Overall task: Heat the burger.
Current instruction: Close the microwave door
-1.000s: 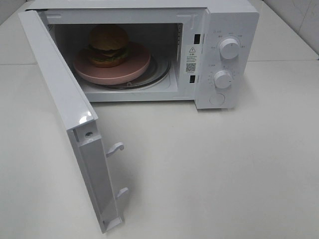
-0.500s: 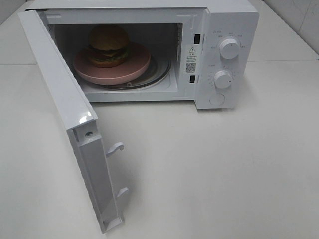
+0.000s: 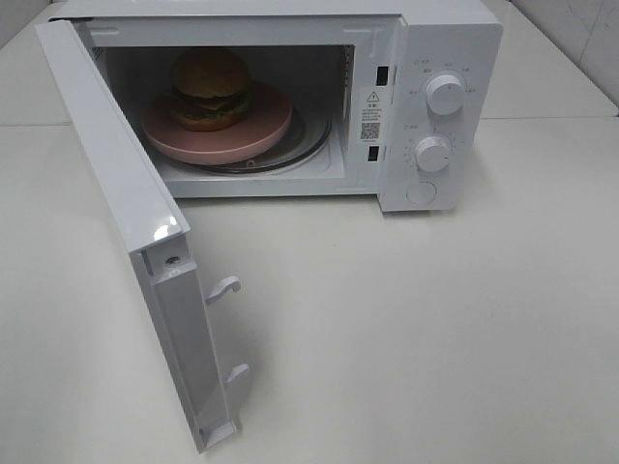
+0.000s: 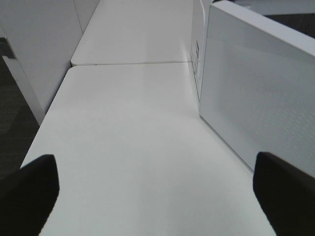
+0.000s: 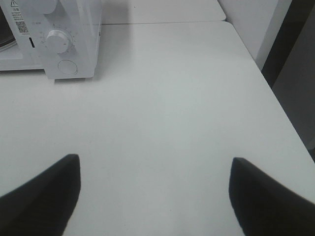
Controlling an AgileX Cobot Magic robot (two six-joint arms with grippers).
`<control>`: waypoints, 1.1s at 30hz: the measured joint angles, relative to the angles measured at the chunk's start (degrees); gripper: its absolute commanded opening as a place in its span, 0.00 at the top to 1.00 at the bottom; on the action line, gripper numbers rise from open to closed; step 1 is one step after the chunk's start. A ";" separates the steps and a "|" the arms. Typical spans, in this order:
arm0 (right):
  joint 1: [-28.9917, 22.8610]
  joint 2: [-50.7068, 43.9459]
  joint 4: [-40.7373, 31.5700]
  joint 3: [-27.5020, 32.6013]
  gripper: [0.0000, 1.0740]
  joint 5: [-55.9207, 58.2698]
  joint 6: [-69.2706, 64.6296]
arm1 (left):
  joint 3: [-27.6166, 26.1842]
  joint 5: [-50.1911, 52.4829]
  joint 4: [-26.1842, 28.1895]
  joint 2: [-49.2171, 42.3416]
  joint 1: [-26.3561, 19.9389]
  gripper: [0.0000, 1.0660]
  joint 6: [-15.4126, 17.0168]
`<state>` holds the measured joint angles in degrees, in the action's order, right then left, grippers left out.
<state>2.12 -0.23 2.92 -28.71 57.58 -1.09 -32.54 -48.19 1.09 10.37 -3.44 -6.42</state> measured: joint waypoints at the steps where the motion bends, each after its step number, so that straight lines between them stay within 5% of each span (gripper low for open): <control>1: 0.00 0.00 0.00 0.00 0.32 0.00 0.00 | 0.00 4.53 0.23 4.01 0.00 0.09 0.00; 4: 0.00 0.00 0.00 0.00 0.32 0.00 0.00 | 0.00 11.69 0.80 9.34 0.00 0.26 -0.52; 5: 0.00 0.00 0.00 0.00 0.32 0.00 0.00 | 0.17 17.65 0.86 12.72 0.00 0.44 -1.83; 6: 0.00 0.00 0.00 0.00 0.32 0.00 0.00 | 0.17 17.65 0.86 12.72 0.00 0.44 -1.83; 7: 0.00 0.00 0.00 0.00 0.32 0.00 0.00 | 0.57 20.23 0.92 13.98 0.00 0.57 -2.41; 8: 0.00 0.00 0.00 0.00 0.32 0.00 0.00 | 1.89 27.04 1.09 16.73 0.00 0.87 -3.38; 9: 0.00 0.00 0.00 0.00 0.32 0.00 0.00 | 1.89 27.04 1.09 16.73 0.00 0.87 -3.38; 10: 0.00 0.00 0.00 0.00 0.32 0.00 0.00 | 2.92 30.60 1.55 18.28 0.00 0.99 -3.67; 18: 0.00 0.00 0.00 0.00 0.32 0.00 0.00 | 12.89 53.57 6.19 30.65 0.00 1.00 -3.78; 24: 0.00 0.00 0.00 0.00 0.32 0.00 0.00 | 16.27 65.26 3.95 38.73 0.00 1.00 1.15; 26: 0.00 0.00 0.00 0.00 0.32 0.00 0.00 | 16.27 71.16 -1.43 42.69 0.00 1.00 6.42; 27: 0.00 0.00 0.00 0.00 0.32 0.00 0.00 | 16.27 71.16 -1.43 42.69 0.00 1.00 6.42; 28: 0.00 0.00 0.00 0.00 0.32 0.00 0.00 | 16.27 74.71 -6.25 45.95 0.00 1.00 10.60; 29: 0.00 0.00 0.00 0.00 0.32 0.00 0.00 | 16.27 74.71 -6.25 45.95 0.00 1.00 10.60; 30: 0.00 0.00 0.00 0.00 0.32 0.00 0.00 | 16.27 77.92 -11.69 49.16 0.00 1.00 15.41; 32: 0.00 0.00 0.00 0.00 0.32 0.00 0.00 | 16.27 79.18 -14.78 50.88 0.00 1.00 17.93; 33: 0.00 0.00 0.00 0.00 0.32 0.00 0.00 | 16.27 81.65 -20.45 54.03 0.00 1.00 22.06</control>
<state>2.12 -0.23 2.92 -28.71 57.58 -1.09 -16.27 33.46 -19.37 64.40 -3.44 15.64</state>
